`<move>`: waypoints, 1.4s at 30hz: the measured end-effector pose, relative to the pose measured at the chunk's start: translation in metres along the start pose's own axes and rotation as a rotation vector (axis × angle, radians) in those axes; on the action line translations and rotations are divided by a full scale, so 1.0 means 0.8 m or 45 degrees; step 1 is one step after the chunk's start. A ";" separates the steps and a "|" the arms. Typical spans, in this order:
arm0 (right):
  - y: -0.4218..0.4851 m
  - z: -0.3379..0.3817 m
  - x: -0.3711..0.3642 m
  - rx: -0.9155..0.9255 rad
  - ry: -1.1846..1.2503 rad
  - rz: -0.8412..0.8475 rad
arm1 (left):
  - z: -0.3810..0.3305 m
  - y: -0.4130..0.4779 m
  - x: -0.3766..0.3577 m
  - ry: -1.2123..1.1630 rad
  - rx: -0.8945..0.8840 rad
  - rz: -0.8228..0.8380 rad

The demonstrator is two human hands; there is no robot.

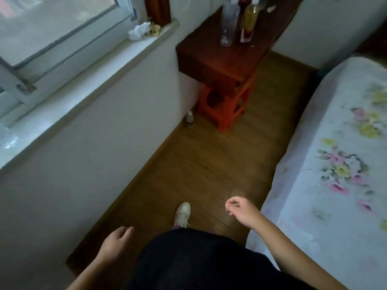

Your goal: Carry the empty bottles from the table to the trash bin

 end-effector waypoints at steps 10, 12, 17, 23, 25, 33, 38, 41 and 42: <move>-0.010 -0.113 0.080 -0.534 0.410 -0.399 | -0.390 0.050 0.003 0.253 -0.436 0.305; -0.010 -0.144 0.089 -0.626 0.437 -0.454 | -0.447 0.059 -0.017 0.310 -0.546 0.344; 0.027 -0.184 0.128 -0.705 0.534 -0.485 | -0.565 0.084 -0.074 0.417 -0.673 0.388; 0.127 -0.142 0.247 -0.546 0.577 -0.467 | -0.659 0.113 -0.105 0.359 -0.567 0.264; 0.163 -0.120 0.289 -0.474 0.564 -0.431 | -0.680 0.115 -0.115 0.318 -0.545 0.249; 0.283 -0.043 0.460 -0.312 0.574 -0.403 | -0.775 0.129 -0.159 0.243 -0.426 0.197; 0.336 -0.056 0.529 -0.299 0.512 -0.481 | -0.875 0.137 -0.216 0.219 -0.418 0.293; 0.359 -0.085 0.571 -0.390 0.517 -0.519 | -0.956 0.141 -0.258 0.211 -0.450 0.384; 0.364 -0.095 0.586 -0.434 0.528 -0.532 | -0.986 0.141 -0.272 0.208 -0.457 0.412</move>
Point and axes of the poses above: each hand's wrist, its own y-axis towards the middle knuckle, its own x-axis out of the back of the hand, z = x × y, the point moved 4 cm from there along y, towards the middle knuckle, and after that the axes turned 10 degrees about -z, right-handed, at the moved point
